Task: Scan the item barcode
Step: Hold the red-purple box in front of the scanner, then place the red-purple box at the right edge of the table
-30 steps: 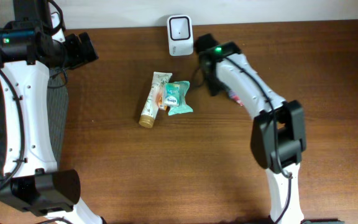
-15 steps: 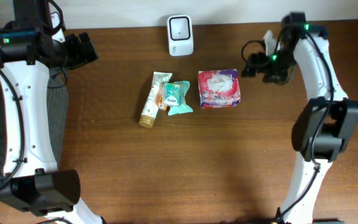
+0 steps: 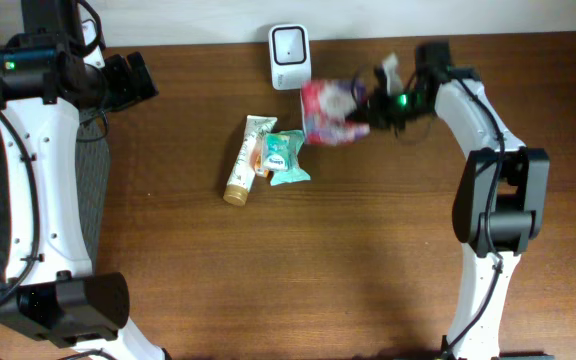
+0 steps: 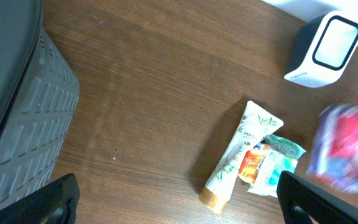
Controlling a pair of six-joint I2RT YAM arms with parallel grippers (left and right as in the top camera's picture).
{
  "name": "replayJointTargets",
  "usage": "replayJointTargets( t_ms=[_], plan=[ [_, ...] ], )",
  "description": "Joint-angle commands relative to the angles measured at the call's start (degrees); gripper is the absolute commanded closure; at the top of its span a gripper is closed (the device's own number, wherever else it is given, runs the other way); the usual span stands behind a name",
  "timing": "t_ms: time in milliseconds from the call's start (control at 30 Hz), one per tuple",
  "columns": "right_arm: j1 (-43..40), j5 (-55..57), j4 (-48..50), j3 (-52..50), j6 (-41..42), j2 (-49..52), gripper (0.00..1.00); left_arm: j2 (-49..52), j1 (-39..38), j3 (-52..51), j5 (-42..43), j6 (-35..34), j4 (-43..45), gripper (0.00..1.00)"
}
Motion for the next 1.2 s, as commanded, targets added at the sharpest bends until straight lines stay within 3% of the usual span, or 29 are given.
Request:
replayJointTargets(
  t_ms=[0,100,200,300,533,667,800,933,1033,1067,1100,1133,1167],
  plan=[
    [3.19,1.44,10.14,10.19,17.25,-0.92,0.96,-0.24,0.20,0.52,-0.20,0.11,0.09,0.01],
    [7.15,9.68,24.81,10.62,29.07,-0.42,0.96,-0.24,0.20,0.52,-0.20,0.11,0.09,0.01],
    [11.54,13.86,32.50,10.62,31.04,2.95,0.96,-0.24,0.20,0.52,-0.20,0.09,0.09,0.01],
    [14.03,19.02,34.10,10.62,32.76,7.21,0.96,-0.24,0.20,0.52,-0.20,0.11,0.09,0.01],
    [9.70,11.45,33.70,12.52,27.10,3.80,0.96,-0.24,0.20,0.52,-0.20,0.11,0.09,0.01],
    [-0.52,20.20,20.46,12.59,27.63,-5.88,0.96,-0.24,0.20,0.52,-0.20,0.11,0.09,0.01],
    [-17.42,26.93,2.47,12.37,28.24,-7.93,0.96,-0.24,0.20,0.52,-0.20,0.11,0.09,0.01],
    [-32.13,28.61,-0.50,8.98,29.44,-7.76,0.96,-0.24,0.20,0.52,-0.20,0.09,0.09,0.01],
    [-37.29,29.66,-0.07,8.52,32.33,-5.92,0.95,-0.24,0.20,0.52,-0.20,0.09,0.09,0.01],
    [-37.77,29.66,0.13,8.50,32.33,-5.03,0.91,-0.24,0.20,0.52,-0.20,0.11,0.09,0.01],
    [-37.83,29.66,0.11,8.48,32.30,-3.96,0.80,-0.24,0.20,0.52,-0.20,0.09,0.09,0.01],
    [-37.66,29.66,-0.07,8.46,31.98,-3.17,0.59,-0.24,0.20,0.52,-0.20,0.09,0.09,0.01],
    [-37.38,29.90,-0.92,8.48,31.61,-2.49,0.31,-0.24,0.20,0.52,-0.20,0.11,0.09,0.01]
  ],
)
